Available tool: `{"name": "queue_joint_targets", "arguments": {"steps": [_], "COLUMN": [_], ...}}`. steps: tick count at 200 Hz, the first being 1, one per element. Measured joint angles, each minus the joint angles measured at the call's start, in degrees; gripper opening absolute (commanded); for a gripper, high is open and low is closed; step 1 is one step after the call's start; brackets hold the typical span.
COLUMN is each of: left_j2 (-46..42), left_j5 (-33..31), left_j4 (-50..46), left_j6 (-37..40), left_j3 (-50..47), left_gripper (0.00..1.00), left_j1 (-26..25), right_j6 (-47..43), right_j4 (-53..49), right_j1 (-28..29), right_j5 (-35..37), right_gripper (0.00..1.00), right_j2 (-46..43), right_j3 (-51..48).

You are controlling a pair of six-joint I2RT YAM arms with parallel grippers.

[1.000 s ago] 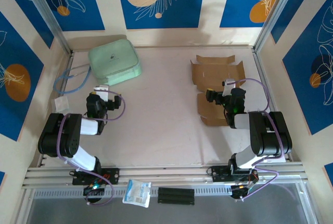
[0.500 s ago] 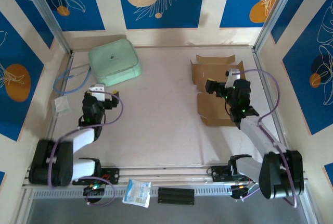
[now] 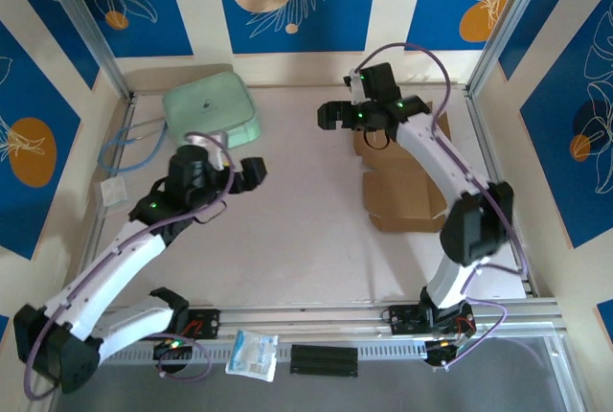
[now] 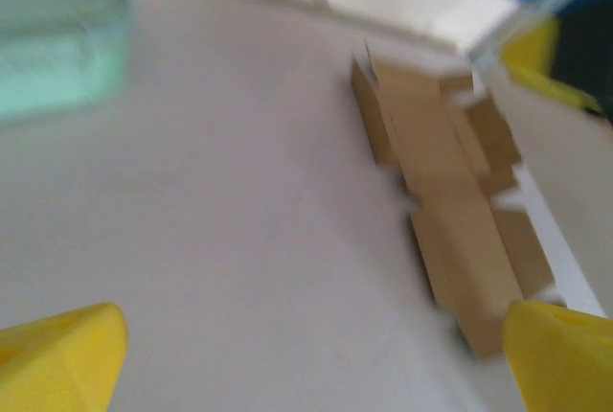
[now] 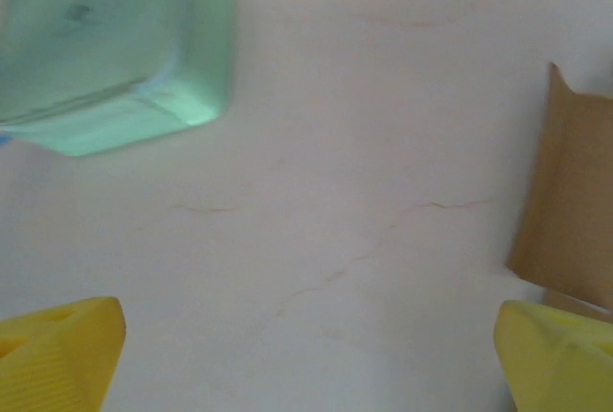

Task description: Fold the paper box

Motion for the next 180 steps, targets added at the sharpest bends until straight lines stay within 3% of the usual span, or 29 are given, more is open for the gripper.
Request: {"name": "queue_joint_targets", "arguments": {"steps": [18,36,78,103,126,153,180], "left_j2": [3.48,6.43,7.93,7.93,7.93,7.93,7.98], "left_j5": [0.46,1.40,1.46,0.85,0.20,-1.09,-2.71], "left_j4": [-4.15,-6.58,-9.05,-10.34,-11.08,-11.82,-13.05], "left_j6": [-0.87,-0.87,-0.85,-0.87,-0.87,-0.90,-1.70], "left_j3": [1.62,2.93,4.44,4.44,4.44,4.55,5.07], "left_gripper": [0.99,0.99,0.99,1.00,0.99,0.99,0.99], "left_j1": [-5.07,-8.22,-9.90,-9.90,-9.90,-9.81,-8.76], "right_j6": [-0.15,-0.87,-2.99,-5.18,-5.75,-7.78,-11.58], "right_j4": [-5.35,-10.01,-18.99,-21.64,-23.08,-22.27,-16.48], "right_j1": [-1.84,-3.37,-4.94,-4.68,-4.35,-3.82,-0.66], "right_j5": [4.52,9.11,14.80,15.26,14.99,14.23,13.68], "right_gripper": [1.00,0.92,0.52,0.29,0.00,0.00,0.00], "right_j2": [10.10,21.14,39.34,43.04,43.54,42.75,32.74], "right_j3": [9.35,20.33,39.06,41.51,41.51,39.89,23.87]}}
